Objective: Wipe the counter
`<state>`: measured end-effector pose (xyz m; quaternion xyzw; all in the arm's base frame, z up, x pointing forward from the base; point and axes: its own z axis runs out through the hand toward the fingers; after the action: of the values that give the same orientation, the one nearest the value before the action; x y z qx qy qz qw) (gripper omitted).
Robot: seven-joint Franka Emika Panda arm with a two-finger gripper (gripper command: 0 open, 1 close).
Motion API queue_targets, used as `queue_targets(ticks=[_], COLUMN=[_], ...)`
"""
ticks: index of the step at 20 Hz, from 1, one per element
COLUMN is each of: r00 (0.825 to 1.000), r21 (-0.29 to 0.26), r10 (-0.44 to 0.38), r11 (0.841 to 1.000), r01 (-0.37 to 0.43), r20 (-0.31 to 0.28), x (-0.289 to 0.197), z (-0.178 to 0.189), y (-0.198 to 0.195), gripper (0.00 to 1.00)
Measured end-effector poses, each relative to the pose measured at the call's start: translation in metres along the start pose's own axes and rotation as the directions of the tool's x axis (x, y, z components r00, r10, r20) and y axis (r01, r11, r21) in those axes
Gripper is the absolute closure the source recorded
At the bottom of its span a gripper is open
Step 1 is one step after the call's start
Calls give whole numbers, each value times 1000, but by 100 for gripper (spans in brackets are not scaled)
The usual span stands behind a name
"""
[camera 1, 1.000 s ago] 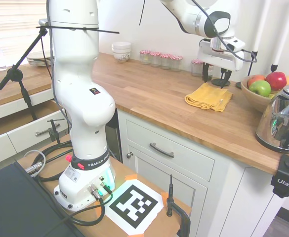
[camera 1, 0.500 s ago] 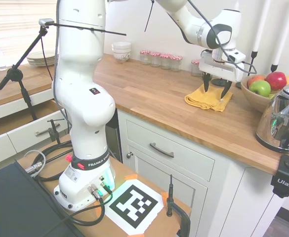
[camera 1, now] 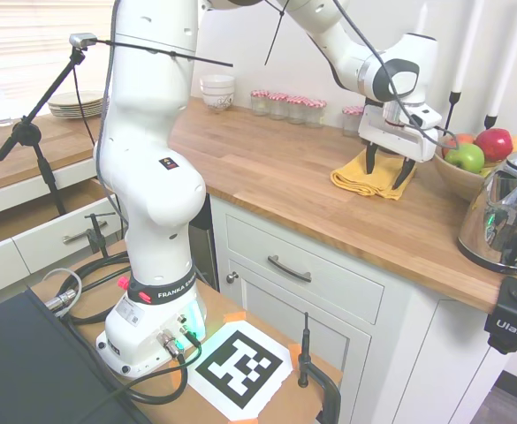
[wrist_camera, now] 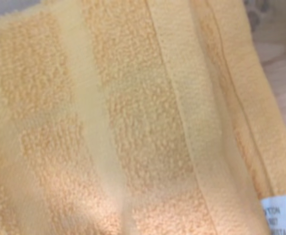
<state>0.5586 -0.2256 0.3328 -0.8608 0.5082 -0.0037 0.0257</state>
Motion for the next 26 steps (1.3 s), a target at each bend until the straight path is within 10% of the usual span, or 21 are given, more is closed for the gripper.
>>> queue_targets(ticks=[26], r00=[999], r21=[15], r10=[-39], r11=[999], r01=[39], r20=[4], x=[-14], z=[3], y=[-18], gripper=[100])
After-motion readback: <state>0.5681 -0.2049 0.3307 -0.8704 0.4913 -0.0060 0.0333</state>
